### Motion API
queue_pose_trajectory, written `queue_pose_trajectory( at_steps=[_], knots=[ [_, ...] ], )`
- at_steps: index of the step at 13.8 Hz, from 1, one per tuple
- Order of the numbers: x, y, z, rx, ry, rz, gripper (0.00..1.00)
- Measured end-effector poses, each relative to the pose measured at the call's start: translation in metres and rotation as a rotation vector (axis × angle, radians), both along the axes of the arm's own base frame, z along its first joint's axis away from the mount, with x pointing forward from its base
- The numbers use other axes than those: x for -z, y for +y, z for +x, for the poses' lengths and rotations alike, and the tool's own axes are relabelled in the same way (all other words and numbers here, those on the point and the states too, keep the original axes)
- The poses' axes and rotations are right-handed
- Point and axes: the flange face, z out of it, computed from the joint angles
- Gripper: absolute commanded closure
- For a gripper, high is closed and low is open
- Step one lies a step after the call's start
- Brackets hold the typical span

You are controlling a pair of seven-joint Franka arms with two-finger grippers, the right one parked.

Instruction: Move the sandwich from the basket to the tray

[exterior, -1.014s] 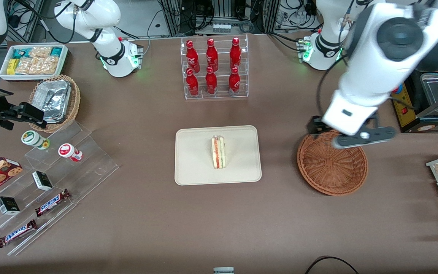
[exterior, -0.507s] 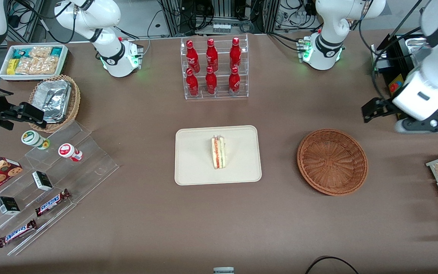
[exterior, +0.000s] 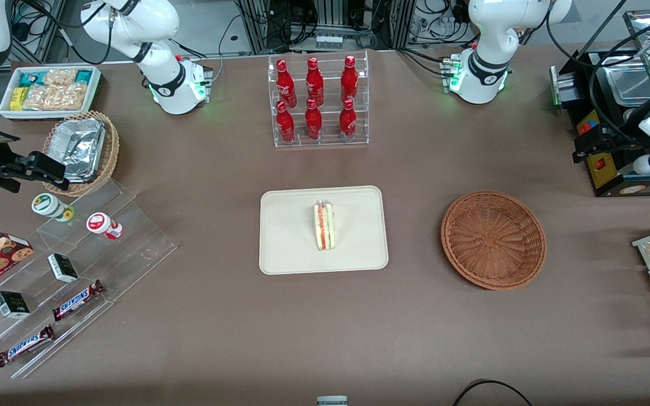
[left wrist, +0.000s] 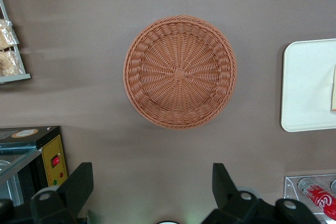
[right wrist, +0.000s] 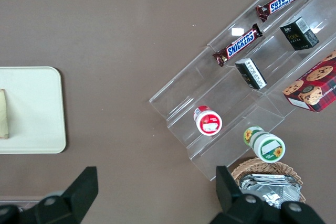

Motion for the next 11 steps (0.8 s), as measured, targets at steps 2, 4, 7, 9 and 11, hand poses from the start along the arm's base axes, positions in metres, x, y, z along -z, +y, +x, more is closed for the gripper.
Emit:
queue_pose_trajectory(
  at_steps=[2,4,7,9,11],
  knots=[
    [-0.001,-0.005,0.001,0.009,-0.009,0.000,0.00],
    [-0.003,-0.007,0.003,0.013,-0.023,0.000,0.00],
    [-0.013,-0.008,0.004,0.014,-0.044,0.000,0.00],
    [-0.019,-0.008,0.004,0.002,-0.050,0.000,0.00],
    [-0.023,-0.008,0.002,-0.007,-0.044,0.000,0.00]
  ],
)
